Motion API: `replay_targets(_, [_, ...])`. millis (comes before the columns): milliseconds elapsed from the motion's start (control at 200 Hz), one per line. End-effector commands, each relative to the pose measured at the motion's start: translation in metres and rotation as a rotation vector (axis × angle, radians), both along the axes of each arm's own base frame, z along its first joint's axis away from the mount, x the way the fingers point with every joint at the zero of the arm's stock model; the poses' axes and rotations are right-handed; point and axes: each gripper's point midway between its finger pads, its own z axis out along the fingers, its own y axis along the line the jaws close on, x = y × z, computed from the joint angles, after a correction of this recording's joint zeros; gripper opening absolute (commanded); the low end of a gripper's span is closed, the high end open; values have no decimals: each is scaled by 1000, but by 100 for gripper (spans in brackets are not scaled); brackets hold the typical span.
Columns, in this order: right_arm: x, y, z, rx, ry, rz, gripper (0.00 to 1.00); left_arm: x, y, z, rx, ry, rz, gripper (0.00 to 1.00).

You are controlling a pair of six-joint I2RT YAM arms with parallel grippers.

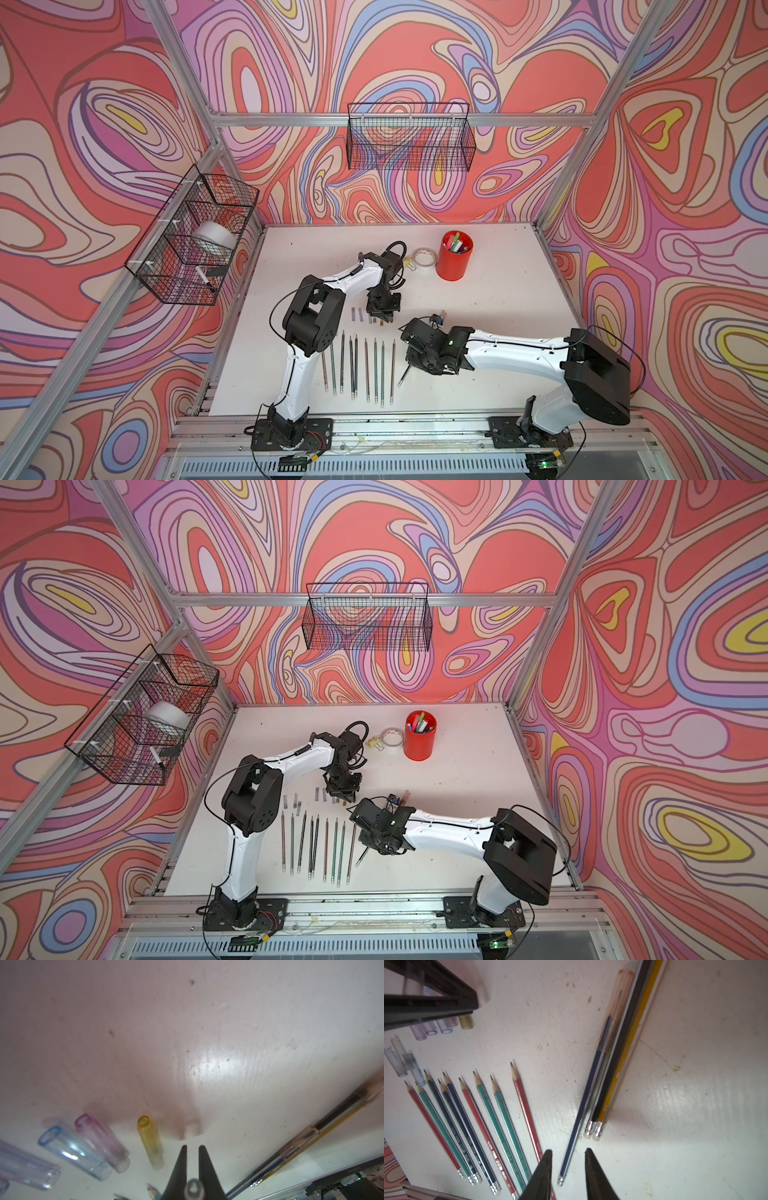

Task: Remove the protective cover of the pencils
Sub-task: Place the protective sleeve at the center of the board.

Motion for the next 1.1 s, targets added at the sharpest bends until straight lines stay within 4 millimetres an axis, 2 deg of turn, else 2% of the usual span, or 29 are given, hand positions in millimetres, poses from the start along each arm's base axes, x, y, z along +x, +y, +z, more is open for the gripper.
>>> replay_targets(0, [-1,-2,-9,-3,17,-15,29,-10,1,-6,64,15,-23,5])
replay_targets(426, [0,0,-14,-17,25,-14,29,-17,0,-21,100,47,-39,12])
replay_targets(746, [2,-4,-17,-36,35,-29,30,-14,1,-17,104,33,-39,25])
replay_targets(1092, [3,-5,-20,-66,52,-33,29,-13,-2,-11,87,23,-44,26])
